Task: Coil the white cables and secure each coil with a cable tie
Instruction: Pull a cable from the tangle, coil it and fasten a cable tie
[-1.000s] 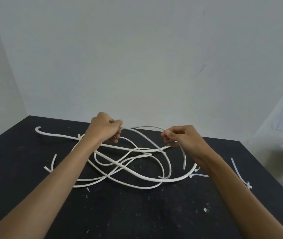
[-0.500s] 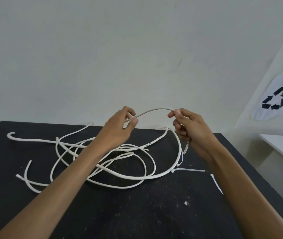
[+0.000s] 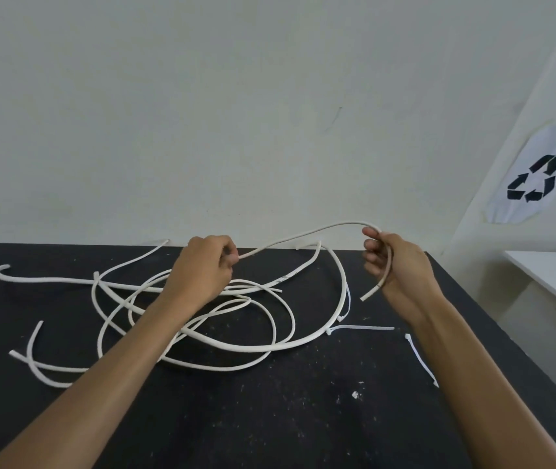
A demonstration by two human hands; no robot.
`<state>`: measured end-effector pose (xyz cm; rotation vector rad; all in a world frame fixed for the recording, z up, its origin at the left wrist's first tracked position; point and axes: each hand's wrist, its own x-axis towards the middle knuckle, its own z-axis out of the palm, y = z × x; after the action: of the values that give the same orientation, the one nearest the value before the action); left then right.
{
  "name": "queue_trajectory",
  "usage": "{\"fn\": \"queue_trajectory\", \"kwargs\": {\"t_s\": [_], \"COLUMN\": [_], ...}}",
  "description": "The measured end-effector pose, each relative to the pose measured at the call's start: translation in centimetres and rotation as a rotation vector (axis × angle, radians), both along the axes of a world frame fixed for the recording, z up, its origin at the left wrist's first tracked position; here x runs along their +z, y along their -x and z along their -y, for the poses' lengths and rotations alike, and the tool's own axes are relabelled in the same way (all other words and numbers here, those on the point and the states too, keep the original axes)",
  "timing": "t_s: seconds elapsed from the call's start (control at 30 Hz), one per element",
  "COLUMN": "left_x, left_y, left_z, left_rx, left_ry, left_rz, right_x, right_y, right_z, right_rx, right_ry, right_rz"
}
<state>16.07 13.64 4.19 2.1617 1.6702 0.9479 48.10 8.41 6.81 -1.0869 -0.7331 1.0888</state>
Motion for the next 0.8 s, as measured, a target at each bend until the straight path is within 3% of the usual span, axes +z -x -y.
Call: {"fn": "queue_trajectory", "kwargs": {"t_s": [0.23, 0.4, 0.5, 0.67, 0.8], "left_x": [1.1, 1.3, 1.6, 1.3, 2.6], "left_y": [1.4, 2.3, 2.1, -0.1, -3.1], "left_z": [0.4, 0.4, 0.7, 1.7, 2.6], "left_rx": [0.031, 0.034, 0.003, -0.200, -0.339], "left_ry": [-0.029, -0.036, -0.053, 0.093, 0.038], "left_rz": [0.122, 0.051, -0.054, -0.181, 0.027], "right_x": [-1.8, -1.8, -1.3, -0.6, -1.2], "right_y": [-0.9, -0.4, 0.4, 3.9, 7.1], "right_z": [0.5, 0.7, 1.1, 1.0, 1.1], "right_rx": [-0.088, -0.045, -0.022, 0.118, 0.341], "right_ry": [0.081, 0.114, 0.055, -0.063, -0.068], "right_rz": [0.043, 0.015, 0.206, 0.562, 0.634]}}
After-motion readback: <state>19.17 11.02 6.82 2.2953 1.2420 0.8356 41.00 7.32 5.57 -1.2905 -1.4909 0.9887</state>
